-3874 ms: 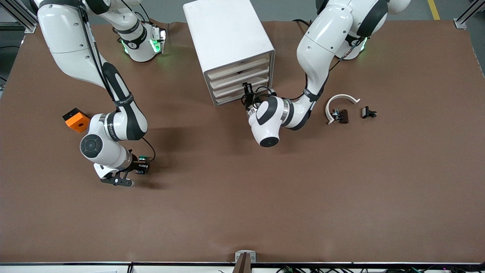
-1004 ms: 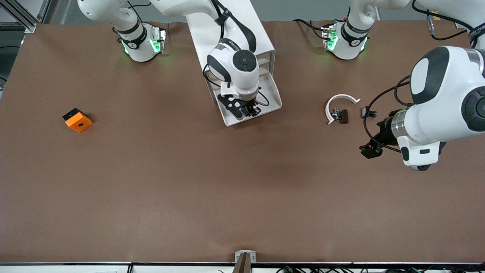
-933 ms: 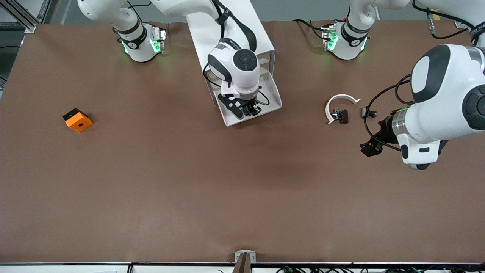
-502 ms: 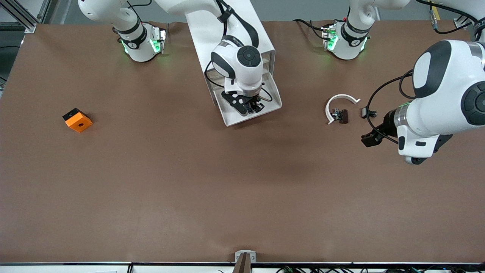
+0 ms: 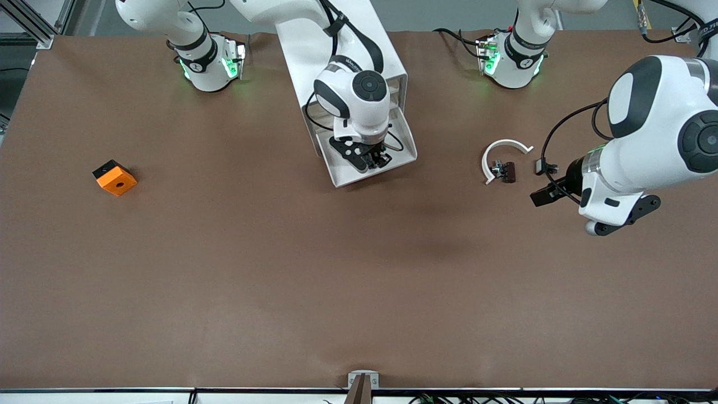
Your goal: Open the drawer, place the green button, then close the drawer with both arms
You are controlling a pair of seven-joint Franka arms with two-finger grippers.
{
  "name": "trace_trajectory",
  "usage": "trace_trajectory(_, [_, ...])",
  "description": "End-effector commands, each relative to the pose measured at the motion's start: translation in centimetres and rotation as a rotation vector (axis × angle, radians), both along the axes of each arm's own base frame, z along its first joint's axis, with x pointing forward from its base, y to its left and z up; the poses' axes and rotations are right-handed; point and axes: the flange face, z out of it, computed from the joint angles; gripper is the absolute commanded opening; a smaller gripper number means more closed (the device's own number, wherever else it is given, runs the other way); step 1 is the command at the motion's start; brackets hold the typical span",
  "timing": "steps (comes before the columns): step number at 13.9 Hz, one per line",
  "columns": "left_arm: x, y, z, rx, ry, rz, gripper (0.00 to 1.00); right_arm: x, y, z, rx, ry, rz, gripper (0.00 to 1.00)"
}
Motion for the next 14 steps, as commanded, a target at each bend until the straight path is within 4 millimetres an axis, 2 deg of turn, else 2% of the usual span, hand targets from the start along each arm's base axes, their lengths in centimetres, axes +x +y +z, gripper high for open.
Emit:
trace_trajectory(1, [-2.9,-0.5,-1.6,-0.009,-0.041,-0.07,1.0,0.4,-0.3,0.2,0.001,-0.012,0.004,0.33])
trace_trajectory(2, [-3.2,-2.3,-2.6,-0.012,-0.04,-0.101,1.0,0.6,-0.3,0.4,0.005,-0.009,-0.016,0.99])
trace_trajectory(5, [-3.5,-3.7,-5.1,-0.017,-0.057,-0.122,1.0,0.4,-0.1,0.8,0.008,-0.009,-0.009,1.0])
trace_trajectory(9, [-4.2,-5.6,-9.0,-0.016,-0.081,-0.136,1.0,1.1,0.8,2.8,0.038,-0.027,-0.001,1.0])
trace_trajectory(12, [-4.9,-7.8,-12.2,-0.019,-0.091,-0.146,1.0,2.6,1.0,5.8,0.032,-0.011,0.017,1.0])
trace_trajectory(13, [-5.0,-9.2,-13.2,-0.012,-0.091,-0.128,1.0,3.3,0.7,6.5,0.043,0.001,0.044,1.0])
trace_trajectory(14, [-5.3,-10.8,-14.3,-0.005,-0.092,-0.105,1.0,4.7,-0.5,7.1,0.045,0.012,0.071,1.0])
